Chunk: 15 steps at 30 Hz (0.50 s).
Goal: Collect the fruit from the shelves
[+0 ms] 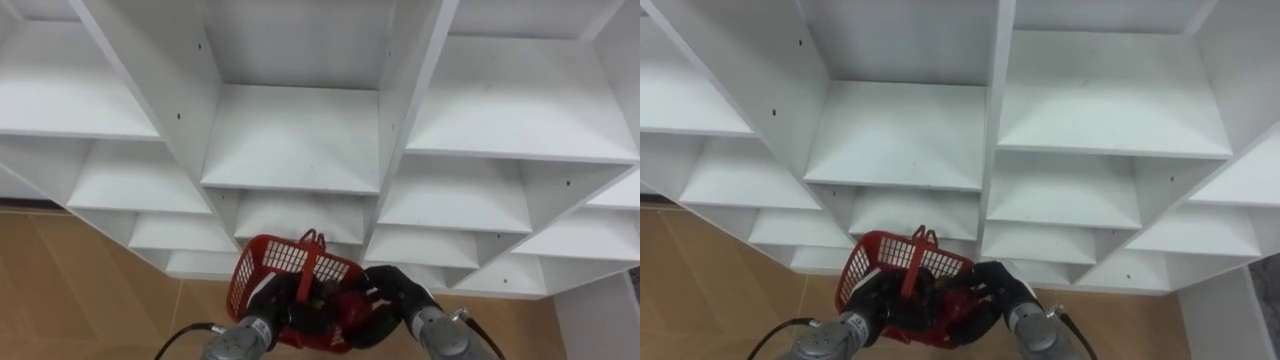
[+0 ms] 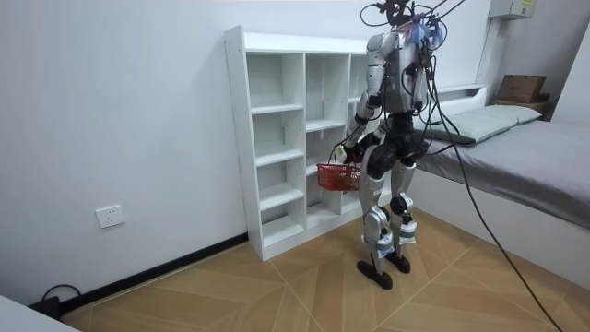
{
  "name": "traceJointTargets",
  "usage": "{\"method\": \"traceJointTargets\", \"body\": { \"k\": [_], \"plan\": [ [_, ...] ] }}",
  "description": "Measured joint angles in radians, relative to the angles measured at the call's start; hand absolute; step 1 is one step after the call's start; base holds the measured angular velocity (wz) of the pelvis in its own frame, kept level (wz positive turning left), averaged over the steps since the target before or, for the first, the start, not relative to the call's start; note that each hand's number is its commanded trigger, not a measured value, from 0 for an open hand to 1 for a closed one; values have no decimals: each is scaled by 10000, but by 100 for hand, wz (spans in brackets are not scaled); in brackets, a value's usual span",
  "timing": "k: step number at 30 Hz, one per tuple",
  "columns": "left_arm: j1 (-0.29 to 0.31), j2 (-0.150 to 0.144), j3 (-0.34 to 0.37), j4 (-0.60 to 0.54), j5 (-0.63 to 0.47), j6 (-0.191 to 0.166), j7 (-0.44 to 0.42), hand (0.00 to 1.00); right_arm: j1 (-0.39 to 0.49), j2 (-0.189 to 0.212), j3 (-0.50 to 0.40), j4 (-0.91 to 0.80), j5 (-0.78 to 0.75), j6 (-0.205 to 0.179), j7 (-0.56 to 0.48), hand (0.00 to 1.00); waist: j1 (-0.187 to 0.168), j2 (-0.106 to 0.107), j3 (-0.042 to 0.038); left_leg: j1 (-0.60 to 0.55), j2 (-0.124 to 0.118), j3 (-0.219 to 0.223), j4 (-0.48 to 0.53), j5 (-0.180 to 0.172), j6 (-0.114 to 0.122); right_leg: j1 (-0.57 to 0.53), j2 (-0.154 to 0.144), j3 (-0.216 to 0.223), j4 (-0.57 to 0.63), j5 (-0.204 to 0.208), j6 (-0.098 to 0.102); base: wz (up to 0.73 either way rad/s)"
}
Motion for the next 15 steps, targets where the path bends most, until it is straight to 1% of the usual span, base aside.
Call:
{"method": "traceJointTargets", "body": {
  "k": [6,8,9,10,11,13,14,15],
  "plan": [
    [0,-8,0,-1,0,0,0,100,-85,20,93,85,34,92,137,100,33,-2,1,-13,-3,6,49,0,0,1,-2,7,0,-1,-1,0],
    [-2,-13,-2,0,-10,0,-1,100,-136,24,185,128,270,152,188,100,58,-1,0,-20,-3,7,77,0,0,6,-5,0,7,-1,0,0],
    [-4,-14,-7,0,-10,0,-1,100,-186,24,198,211,350,178,235,96,92,0,0,-18,-3,7,89,0,0,10,-6,-2,14,-1,0,0],
    [-5,-26,-26,0,-9,0,-4,100,-235,24,236,291,402,178,290,89,152,-1,0,-16,-2,6,93,0,0,14,-6,-4,18,-1,0,0],
    [-5,-29,-48,0,-10,0,-4,100,-259,23,257,328,429,179,313,65,182,-1,-1,-15,-2,5,94,0,0,16,-7,-6,19,-1,0,0],
    [-6,-26,-96,0,-8,0,-5,100,-350,17,367,380,431,191,336,8,272,-1,0,-17,-2,1,93,0,0,14,-8,-15,25,-1,-1,0],
    [-7,-20,-89,0,-8,-1,-5,100,-376,17,395,386,422,191,342,0,286,0,-1,-17,-2,1,93,0,0,14,-8,-15,25,0,0,0],
    [-24,-5,-89,-1,-9,-1,-13,100,-402,16,461,387,389,190,355,0,306,1,-2,-14,-2,2,94,0,0,17,-8,-14,28,0,0,0]
  ]
}}
